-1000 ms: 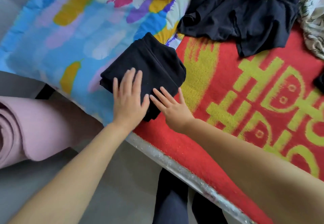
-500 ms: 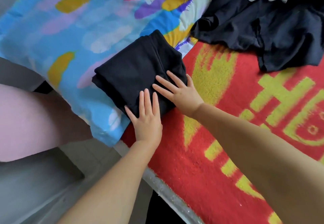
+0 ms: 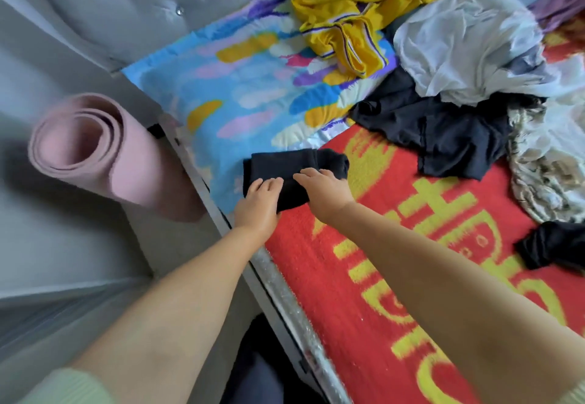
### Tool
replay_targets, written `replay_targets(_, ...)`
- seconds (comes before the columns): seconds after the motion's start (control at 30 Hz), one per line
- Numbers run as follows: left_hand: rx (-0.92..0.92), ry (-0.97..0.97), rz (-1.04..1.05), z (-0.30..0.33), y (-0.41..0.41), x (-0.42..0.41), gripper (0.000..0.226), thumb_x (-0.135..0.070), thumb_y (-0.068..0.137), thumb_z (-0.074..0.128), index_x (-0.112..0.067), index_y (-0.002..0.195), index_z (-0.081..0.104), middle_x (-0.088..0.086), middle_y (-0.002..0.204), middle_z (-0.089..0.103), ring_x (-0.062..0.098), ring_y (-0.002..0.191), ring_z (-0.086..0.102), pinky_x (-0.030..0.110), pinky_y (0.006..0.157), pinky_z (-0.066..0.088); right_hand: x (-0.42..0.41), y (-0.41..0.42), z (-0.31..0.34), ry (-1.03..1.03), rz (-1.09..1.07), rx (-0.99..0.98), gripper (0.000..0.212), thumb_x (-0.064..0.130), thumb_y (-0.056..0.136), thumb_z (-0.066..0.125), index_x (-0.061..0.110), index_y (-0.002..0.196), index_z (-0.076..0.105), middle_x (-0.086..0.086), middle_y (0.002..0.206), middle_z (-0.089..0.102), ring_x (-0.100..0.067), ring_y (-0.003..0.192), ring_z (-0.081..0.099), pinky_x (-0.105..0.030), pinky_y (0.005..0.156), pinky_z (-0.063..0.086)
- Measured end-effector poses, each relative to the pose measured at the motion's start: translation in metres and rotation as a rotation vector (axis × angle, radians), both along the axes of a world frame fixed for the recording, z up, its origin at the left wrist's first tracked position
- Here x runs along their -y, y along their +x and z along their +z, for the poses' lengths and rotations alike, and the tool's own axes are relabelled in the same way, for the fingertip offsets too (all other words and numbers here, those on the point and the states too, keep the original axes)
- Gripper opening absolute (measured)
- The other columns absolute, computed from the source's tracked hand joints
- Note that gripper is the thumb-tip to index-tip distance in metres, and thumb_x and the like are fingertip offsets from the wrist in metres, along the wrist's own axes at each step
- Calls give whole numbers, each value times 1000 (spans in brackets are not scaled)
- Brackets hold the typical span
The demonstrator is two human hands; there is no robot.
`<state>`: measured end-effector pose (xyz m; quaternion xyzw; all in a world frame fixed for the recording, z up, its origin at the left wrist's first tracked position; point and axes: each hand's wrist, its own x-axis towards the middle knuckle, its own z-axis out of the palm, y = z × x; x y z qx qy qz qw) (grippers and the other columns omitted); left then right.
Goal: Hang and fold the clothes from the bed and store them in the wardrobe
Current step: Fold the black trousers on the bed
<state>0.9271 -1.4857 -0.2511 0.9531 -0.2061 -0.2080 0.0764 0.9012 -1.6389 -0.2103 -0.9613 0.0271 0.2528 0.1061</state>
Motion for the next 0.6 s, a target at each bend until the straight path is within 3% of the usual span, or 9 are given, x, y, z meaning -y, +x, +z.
replay_targets(0.2, 41, 51, 46, 35, -74, -60, 67, -16, 90, 61, -20, 147, 26, -3, 150, 36, 22, 143, 25, 39, 79, 51, -49, -55, 35, -16, 177, -21, 71, -4, 89, 49, 26, 150, 27, 4, 156, 25, -28, 140, 29, -46, 96, 46)
replay_targets(0.33, 37, 101, 156, 46, -119, -119, 66, -18, 93, 58, -22, 148, 23, -4, 155, 29, 21, 146, 19, 39, 83, 51, -107, -82, 44, 9, 287, -38, 73, 0, 91, 49, 28, 152, 22, 4, 160, 17, -27, 143, 22, -47, 102, 41)
replay_targets(0.5, 24, 114, 323, 61, -170, -205, 63, -20, 95, 55, -22, 149, 24, -4, 155, 31, 20, 146, 21, 38, 92, 49, -198, -105, 49, 26, 459, -48, 71, 2, 93, 47, 29, 153, 21, 2, 160, 16, -27, 142, 24, -47, 103, 41)
replay_targets(0.6, 24, 113, 428, 69, -206, -273, 62, -20, 94, 55, -21, 149, 25, -4, 151, 37, 19, 144, 25, 39, 91, 50, -271, -122, 51, 30, 584, -57, 70, 3, 94, 46, 29, 153, 21, 1, 160, 16, -28, 141, 25, -48, 102, 42)
